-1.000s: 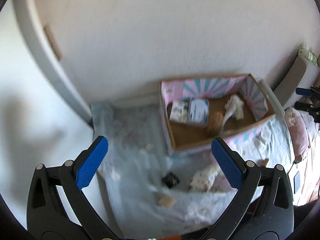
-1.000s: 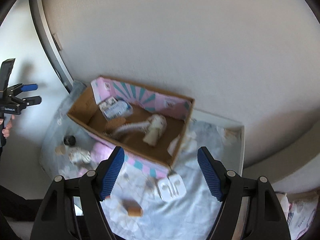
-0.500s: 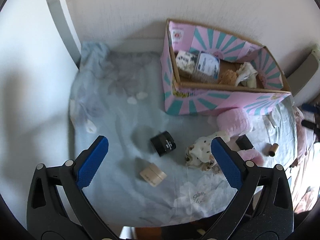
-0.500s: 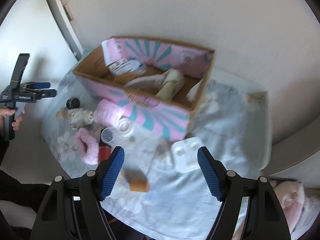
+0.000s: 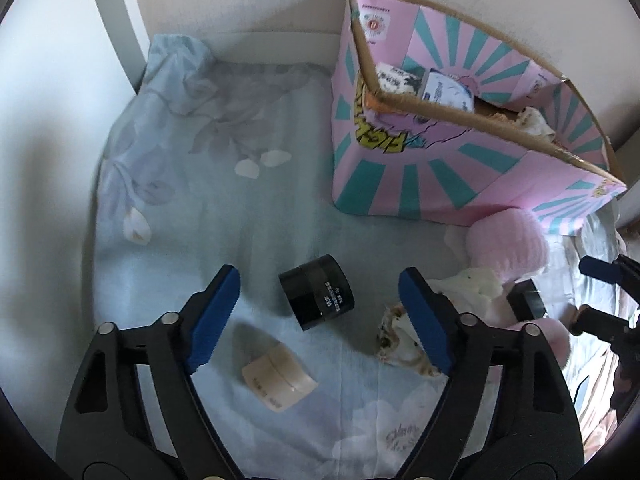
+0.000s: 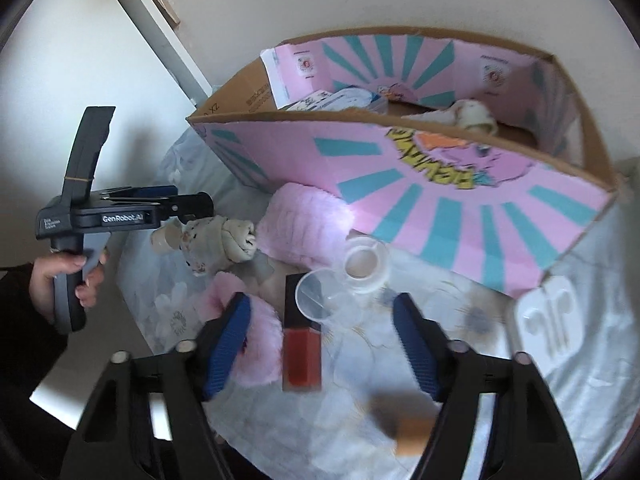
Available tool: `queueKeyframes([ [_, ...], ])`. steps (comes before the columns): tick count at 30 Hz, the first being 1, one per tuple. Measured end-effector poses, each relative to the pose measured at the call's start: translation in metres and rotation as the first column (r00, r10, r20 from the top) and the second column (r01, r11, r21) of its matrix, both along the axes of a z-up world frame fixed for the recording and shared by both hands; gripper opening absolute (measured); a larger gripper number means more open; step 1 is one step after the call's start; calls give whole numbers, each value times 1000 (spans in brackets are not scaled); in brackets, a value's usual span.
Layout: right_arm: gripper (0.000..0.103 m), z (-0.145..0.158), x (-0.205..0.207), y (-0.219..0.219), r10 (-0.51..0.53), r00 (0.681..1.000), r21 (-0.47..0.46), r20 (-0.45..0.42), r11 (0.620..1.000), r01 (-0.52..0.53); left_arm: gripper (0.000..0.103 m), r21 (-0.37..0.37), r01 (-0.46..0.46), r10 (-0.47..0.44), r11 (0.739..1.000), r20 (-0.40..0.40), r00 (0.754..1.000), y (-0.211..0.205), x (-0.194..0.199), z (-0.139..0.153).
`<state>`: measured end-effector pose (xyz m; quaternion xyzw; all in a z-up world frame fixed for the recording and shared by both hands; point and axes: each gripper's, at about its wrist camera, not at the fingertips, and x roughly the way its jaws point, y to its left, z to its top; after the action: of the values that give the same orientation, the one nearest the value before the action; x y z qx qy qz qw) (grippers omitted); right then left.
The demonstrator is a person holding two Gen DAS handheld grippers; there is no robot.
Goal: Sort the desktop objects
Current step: 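Grasp the black lens cap with left gripper while right gripper grasps the measuring cup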
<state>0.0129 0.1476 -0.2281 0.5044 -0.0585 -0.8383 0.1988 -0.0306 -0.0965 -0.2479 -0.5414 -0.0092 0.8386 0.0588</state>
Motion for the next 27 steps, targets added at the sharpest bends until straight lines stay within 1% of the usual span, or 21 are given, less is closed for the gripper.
queueKeyframes([
  [2,57,-7,-5,-2,-6,1000,1,16,1000,6,76,-3,-2,2,1000,-2,1000,1,-2,-4],
  [4,53,-12,-9,-3,-11,1000,-3,25,1000,11,74,-4,-4,4,1000,-2,1000,2,-4,-7],
  [6,48,-14,-10,-4,-11,999,-7,32,1000,11,70,-5,-3,3,1000,3,1000,2,-5,-10],
  [7,47,-16,-11,-5,-10,999,-9,35,1000,10,66,-8,-2,2,1000,7,1000,2,-5,-12],
  [8,42,-17,-11,-5,-8,999,-11,37,1000,8,61,-12,0,0,1000,9,1000,2,-5,-13],
  [9,35,-17,-11,-6,-6,999,-9,41,1000,6,60,-15,3,-3,1000,12,1000,2,-5,-14],
  [11,34,-17,-14,-8,-8,999,-13,41,1000,8,50,-19,6,-6,1000,14,1000,0,-4,-16],
  [12,34,-17,-13,-7,-9,999,-15,41,1000,9,47,-21,6,-6,1000,13,1000,-1,-4,-17],
  [13,34,-16,-14,-7,-11,999,-16,38,1000,12,41,-23,5,-5,1000,13,1000,-1,-3,-17],
  [14,33,-16,-14,-7,-13,999,-15,35,1000,13,38,-28,2,-1,1000,14,1000,-2,-4,-18],
  [20,33,-10,-13,-8,-17,1000,-10,16,1000,17,38,-19,-5,6,1000,7,1000,-9,-4,-15],
  [24,32,-8,-12,-9,-21,1000,-5,7,1000,21,37,-11,2,-2,1000,3,1000,-13,-6,-9],
  [27,32,-1,-11,-5,-29,1000,-4,3,1000,29,37,-6,10,-10,1000,2,1000,-14,-6,-2],
])
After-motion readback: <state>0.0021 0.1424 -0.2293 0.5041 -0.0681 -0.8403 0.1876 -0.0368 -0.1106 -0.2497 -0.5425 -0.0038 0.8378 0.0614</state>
